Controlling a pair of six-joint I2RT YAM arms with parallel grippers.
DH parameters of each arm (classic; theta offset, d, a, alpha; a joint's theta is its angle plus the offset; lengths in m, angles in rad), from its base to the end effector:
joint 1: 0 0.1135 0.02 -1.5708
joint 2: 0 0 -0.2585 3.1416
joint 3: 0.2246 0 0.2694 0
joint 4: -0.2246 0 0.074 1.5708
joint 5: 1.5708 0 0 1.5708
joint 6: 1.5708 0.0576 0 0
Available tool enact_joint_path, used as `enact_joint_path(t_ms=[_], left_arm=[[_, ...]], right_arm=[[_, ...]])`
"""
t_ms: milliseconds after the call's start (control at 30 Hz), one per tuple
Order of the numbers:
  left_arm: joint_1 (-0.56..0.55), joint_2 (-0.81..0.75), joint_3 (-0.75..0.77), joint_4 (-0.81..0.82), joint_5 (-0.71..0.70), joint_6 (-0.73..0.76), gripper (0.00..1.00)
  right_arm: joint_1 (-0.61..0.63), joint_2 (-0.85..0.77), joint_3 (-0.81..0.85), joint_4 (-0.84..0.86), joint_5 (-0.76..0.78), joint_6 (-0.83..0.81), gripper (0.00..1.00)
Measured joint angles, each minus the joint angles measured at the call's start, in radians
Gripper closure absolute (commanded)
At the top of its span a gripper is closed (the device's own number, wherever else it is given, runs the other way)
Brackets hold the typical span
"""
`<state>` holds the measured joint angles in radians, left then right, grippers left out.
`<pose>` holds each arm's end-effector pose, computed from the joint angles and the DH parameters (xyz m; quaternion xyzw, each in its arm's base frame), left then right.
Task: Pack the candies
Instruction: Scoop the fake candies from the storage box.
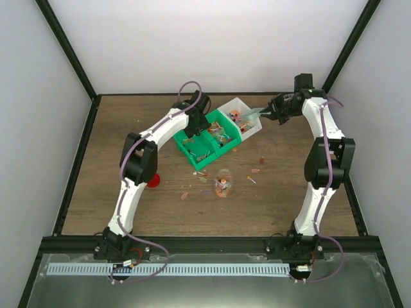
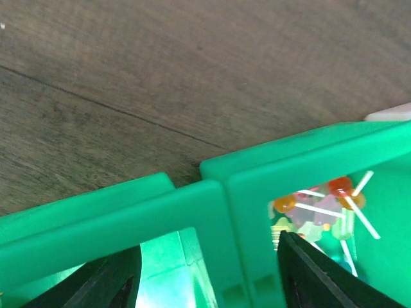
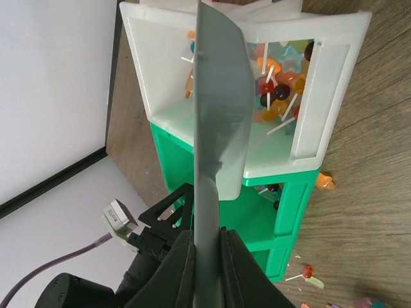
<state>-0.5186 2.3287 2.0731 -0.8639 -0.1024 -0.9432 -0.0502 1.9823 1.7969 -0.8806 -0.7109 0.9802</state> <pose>0.4582 -0.2547 0.1747 -0.2163 0.9491 -0.1120 0.1997 0.4508 0.0150 0.2580 0.3717 0.8328 0.4062 0.0582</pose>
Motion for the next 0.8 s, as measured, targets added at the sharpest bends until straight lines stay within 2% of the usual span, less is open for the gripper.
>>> enact_joint_path(t_ms=[267,367,800], left_arm=[[0.000,0.022,0.014,-0.018,0.010,-0.015,0.45],[0.000,0.025,0.016,-0.016,0.011,-0.030,0.53],[0.005,0.044,0.025,-0.003,0.001,-0.071,0.74]], right_arm=[[0.000,0.022,0.053,-0.077,0.035,-0.031,0.99],[0.002,0.021,0.053,-0.088,0.043,-0.050,0.99],[0.094,-0.009,0.053,-0.130,0.137,-0.080,0.99]])
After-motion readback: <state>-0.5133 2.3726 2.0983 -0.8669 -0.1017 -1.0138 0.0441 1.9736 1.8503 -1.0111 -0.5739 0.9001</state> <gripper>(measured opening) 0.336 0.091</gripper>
